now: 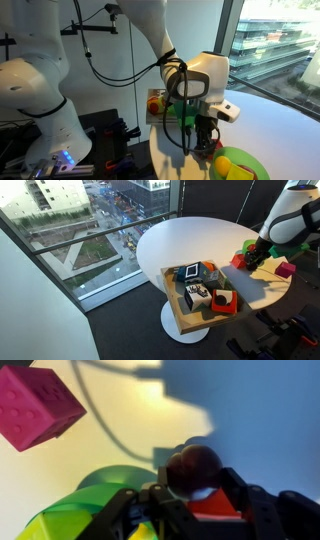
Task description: Put the plum plush toy in the green bowl
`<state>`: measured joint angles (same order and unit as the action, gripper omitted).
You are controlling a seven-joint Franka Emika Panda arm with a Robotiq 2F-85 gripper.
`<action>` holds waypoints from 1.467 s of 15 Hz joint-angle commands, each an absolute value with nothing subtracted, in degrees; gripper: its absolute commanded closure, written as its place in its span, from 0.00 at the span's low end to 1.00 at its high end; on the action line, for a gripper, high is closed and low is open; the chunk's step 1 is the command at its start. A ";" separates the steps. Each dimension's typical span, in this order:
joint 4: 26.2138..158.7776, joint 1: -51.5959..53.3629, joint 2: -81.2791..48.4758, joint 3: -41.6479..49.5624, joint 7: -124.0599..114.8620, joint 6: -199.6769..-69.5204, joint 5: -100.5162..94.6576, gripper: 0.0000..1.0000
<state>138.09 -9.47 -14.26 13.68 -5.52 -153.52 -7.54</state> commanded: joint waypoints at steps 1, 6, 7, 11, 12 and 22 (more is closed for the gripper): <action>138.51 -9.72 -9.41 13.13 -4.00 -149.04 -6.32 0.67; 138.08 -9.94 -5.21 13.21 -4.70 -145.28 -7.12 0.67; 137.90 -9.99 -4.64 13.46 -5.43 -145.60 -7.96 0.67; 136.80 -10.52 -3.46 13.88 -6.85 -146.33 -9.18 0.67; 136.39 -10.71 -3.41 13.99 -7.12 -146.41 -9.43 0.67; 132.08 -12.06 -6.39 16.08 -10.90 -147.61 -12.50 0.67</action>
